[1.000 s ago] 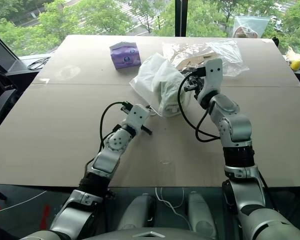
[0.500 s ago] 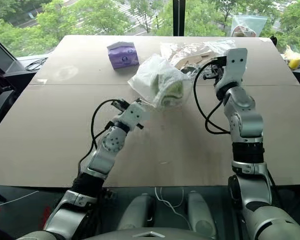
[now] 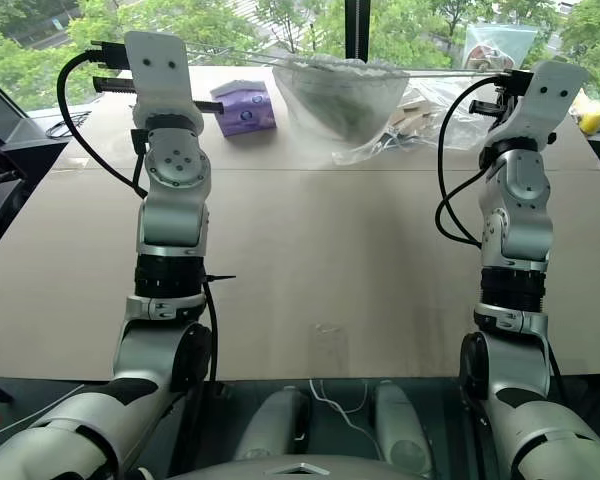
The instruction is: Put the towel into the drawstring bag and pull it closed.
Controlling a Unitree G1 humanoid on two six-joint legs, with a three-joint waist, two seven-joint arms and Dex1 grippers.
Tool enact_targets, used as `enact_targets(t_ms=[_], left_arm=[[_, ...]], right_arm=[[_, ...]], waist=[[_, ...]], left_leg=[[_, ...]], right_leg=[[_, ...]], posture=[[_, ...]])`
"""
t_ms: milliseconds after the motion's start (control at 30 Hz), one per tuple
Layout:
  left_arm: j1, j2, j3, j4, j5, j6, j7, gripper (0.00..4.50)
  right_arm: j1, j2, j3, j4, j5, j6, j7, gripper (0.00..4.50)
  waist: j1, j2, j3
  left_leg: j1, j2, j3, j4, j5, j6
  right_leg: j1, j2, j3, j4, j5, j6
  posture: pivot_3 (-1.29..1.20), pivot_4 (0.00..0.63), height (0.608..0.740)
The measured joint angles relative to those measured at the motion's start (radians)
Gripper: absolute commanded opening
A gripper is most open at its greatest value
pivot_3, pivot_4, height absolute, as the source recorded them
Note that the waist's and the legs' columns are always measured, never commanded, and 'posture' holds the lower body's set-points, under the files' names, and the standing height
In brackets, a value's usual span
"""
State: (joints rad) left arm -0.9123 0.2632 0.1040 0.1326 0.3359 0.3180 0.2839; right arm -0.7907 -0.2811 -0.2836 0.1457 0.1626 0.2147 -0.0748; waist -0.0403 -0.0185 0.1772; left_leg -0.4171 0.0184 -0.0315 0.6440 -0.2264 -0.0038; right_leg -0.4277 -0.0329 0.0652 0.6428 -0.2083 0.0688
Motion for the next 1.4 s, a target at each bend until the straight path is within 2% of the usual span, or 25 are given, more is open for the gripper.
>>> enact_targets(t_ms=[267, 400, 700, 933, 1100, 1167, 1233, 1333, 1400], left_arm=[[-0.027, 0.052, 0.001, 0.007, 0.024, -0.044, 0.032, 0.01], [-0.012, 0.046, 0.005, 0.027, 0.024, -0.029, 0.056, 0.01], [0.044, 0.071, 0.001, 0.038, 0.051, 0.015, 0.107, 0.01], [0.135, 0.075, 0.005, 0.134, 0.057, 0.082, 0.174, 0.01], [0.144, 0.075, 0.020, 0.167, 0.024, 0.106, 0.211, 0.01], [0.136, 0.074, 0.028, 0.188, -0.019, 0.099, 0.190, 0.01], [0.133, 0.069, 0.046, 0.228, -0.083, 0.083, 0.118, 0.01], [0.138, 0.040, 0.022, 0.248, -0.151, 0.061, -0.051, 0.01], [0.150, 0.015, -0.054, 0.229, -0.185, 0.043, -0.197, 0.01]], right_arm=[[0.000, -0.056, 0.055, -0.027, -0.041, -0.086, 0.068, 0.00], [0.012, -0.054, 0.046, -0.031, -0.048, -0.089, 0.034, 0.00], [0.080, -0.041, -0.071, -0.031, -0.038, -0.045, -0.162, 0.00], [0.109, 0.091, -0.268, -0.019, 0.132, 0.101, -0.405, 0.00], [0.117, 0.132, -0.293, -0.020, 0.210, 0.133, -0.484, 0.00], [0.120, 0.119, -0.293, -0.019, 0.242, 0.150, -0.457, 0.00], [0.128, 0.077, -0.275, -0.019, 0.280, 0.196, -0.367, 0.00], [0.175, -0.036, -0.170, -0.037, 0.313, 0.306, -0.150, 0.00], [0.204, -0.077, -0.078, -0.102, 0.363, 0.404, 0.013, 0.00]], waist=[[0.001, 0.000, 0.000], [0.001, 0.000, 0.000], [0.003, 0.000, 0.000], [-0.001, 0.000, 0.000], [-0.001, 0.000, 0.000], [0.000, 0.000, 0.000], [0.000, 0.000, 0.000], [0.001, 0.000, 0.000], [-0.001, 0.000, 0.000]], left_leg=[[0.000, -0.001, 0.000, 0.000, 0.000, 0.000], [0.000, -0.001, 0.000, 0.000, 0.000, 0.000], [0.000, -0.001, 0.000, 0.000, 0.000, 0.000], [0.001, -0.001, 0.000, 0.001, 0.000, 0.000], [0.001, -0.001, 0.000, 0.004, 0.000, 0.000], [0.001, -0.001, 0.000, 0.005, 0.000, 0.000], [0.001, -0.002, 0.000, 0.005, 0.000, 0.000], [0.001, -0.002, 0.000, 0.005, 0.000, 0.000], [0.001, -0.002, 0.000, 0.005, 0.000, 0.000]], right_leg=[[0.000, -0.001, 0.000, 0.000, 0.000, 0.000], [0.000, -0.001, 0.000, 0.000, 0.000, 0.000], [0.000, -0.001, 0.000, 0.001, 0.000, 0.000], [0.000, -0.001, 0.001, 0.004, 0.000, 0.000], [0.000, -0.001, 0.001, 0.006, 0.000, 0.000], [0.001, -0.001, 0.001, 0.006, 0.000, 0.000], [0.001, -0.001, 0.001, 0.006, 0.000, 0.000], [0.002, -0.001, 0.001, 0.005, 0.000, 0.000], [0.002, -0.001, 0.001, 0.004, 0.000, 0.000]], posture=[[0.00, 0.150, 0.740], [0.00, 0.150, 0.740], [0.00, 0.150, 0.740], [0.00, 0.150, 0.740], [0.00, 0.150, 0.740], [0.00, 0.150, 0.740], [0.00, 0.150, 0.740], [0.00, 0.150, 0.740], [0.00, 0.150, 0.740]])
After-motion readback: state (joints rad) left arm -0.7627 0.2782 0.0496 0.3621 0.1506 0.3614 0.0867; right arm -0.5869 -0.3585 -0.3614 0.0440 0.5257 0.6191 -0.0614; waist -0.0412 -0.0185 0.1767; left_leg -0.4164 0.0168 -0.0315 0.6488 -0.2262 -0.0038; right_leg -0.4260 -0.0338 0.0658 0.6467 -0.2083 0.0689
